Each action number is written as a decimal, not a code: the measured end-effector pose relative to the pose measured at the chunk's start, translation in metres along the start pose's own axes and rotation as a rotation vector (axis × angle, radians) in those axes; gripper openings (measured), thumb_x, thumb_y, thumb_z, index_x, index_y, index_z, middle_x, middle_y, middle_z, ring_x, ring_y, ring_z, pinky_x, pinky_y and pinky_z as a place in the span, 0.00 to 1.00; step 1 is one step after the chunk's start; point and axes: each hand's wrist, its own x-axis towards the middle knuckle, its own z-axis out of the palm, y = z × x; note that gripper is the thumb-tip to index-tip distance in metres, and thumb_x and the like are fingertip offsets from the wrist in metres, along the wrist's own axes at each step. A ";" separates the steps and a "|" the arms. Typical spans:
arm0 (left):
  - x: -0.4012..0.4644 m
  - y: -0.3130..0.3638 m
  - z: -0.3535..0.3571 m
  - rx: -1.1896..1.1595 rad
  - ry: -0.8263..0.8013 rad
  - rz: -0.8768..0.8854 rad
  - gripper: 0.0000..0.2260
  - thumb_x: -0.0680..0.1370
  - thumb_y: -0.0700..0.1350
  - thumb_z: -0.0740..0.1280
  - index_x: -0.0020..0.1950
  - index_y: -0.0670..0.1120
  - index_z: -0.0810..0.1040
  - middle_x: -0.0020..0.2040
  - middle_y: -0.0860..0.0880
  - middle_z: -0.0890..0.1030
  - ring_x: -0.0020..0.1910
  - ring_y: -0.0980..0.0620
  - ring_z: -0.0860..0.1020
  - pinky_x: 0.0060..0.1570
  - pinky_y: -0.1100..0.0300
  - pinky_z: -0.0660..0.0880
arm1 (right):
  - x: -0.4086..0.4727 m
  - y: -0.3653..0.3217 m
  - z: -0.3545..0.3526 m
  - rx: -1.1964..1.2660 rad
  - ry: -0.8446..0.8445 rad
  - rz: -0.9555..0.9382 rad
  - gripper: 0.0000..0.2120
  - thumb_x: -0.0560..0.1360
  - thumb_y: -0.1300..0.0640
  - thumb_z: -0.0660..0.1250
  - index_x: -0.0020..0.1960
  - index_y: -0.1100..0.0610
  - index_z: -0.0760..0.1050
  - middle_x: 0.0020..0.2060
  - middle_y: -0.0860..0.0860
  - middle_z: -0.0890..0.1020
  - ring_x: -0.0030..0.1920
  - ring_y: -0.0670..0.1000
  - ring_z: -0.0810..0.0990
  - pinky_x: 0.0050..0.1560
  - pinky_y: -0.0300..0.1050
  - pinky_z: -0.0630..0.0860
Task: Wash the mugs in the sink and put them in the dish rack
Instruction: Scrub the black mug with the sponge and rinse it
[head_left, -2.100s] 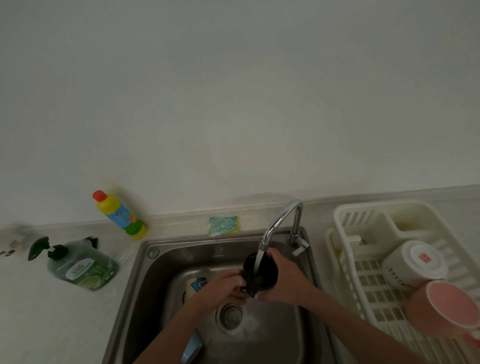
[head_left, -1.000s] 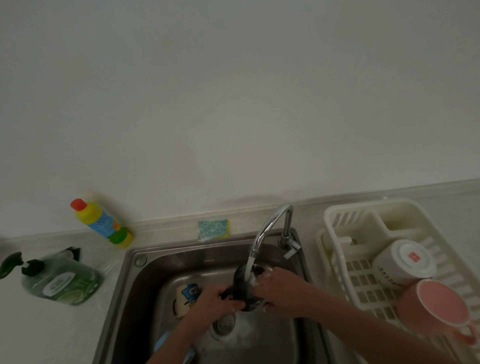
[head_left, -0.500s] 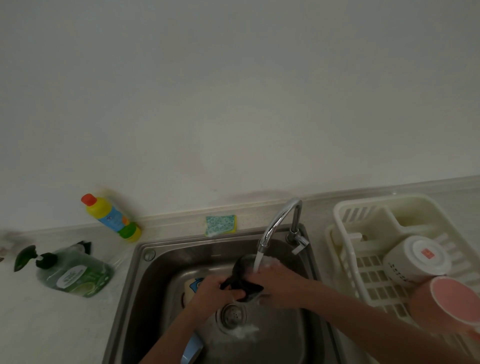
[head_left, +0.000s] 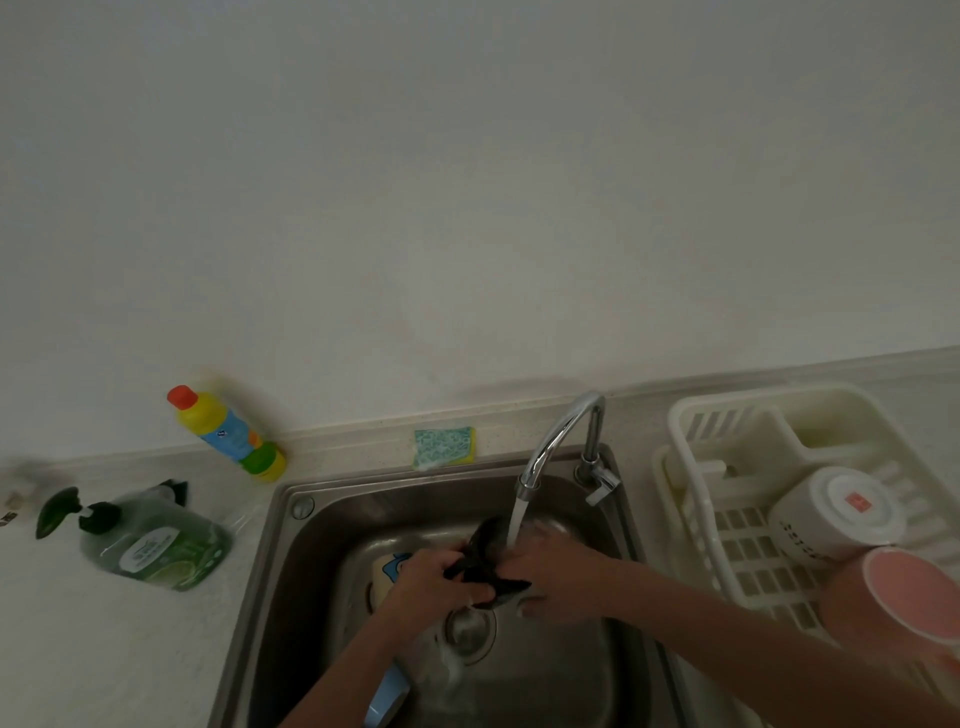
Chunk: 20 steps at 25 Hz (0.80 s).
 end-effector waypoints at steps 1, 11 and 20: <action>0.000 0.002 0.000 0.011 0.014 -0.004 0.08 0.69 0.45 0.78 0.39 0.42 0.83 0.35 0.55 0.81 0.33 0.62 0.77 0.37 0.69 0.73 | 0.000 0.001 -0.001 -0.003 0.023 0.009 0.21 0.73 0.46 0.64 0.65 0.49 0.71 0.65 0.50 0.76 0.68 0.56 0.72 0.72 0.59 0.63; 0.004 0.000 0.002 -0.012 0.065 -0.066 0.09 0.68 0.44 0.79 0.41 0.41 0.82 0.31 0.54 0.80 0.29 0.66 0.76 0.32 0.73 0.72 | 0.001 0.003 -0.004 0.242 0.007 0.108 0.19 0.71 0.44 0.69 0.60 0.48 0.76 0.54 0.50 0.82 0.55 0.52 0.80 0.58 0.49 0.76; 0.004 0.006 -0.006 -0.004 0.056 -0.042 0.12 0.65 0.48 0.80 0.44 0.43 0.85 0.52 0.62 0.81 0.39 0.65 0.78 0.40 0.71 0.72 | 0.002 -0.002 0.004 0.218 0.013 0.130 0.20 0.73 0.50 0.72 0.63 0.51 0.75 0.59 0.51 0.80 0.60 0.52 0.78 0.59 0.44 0.73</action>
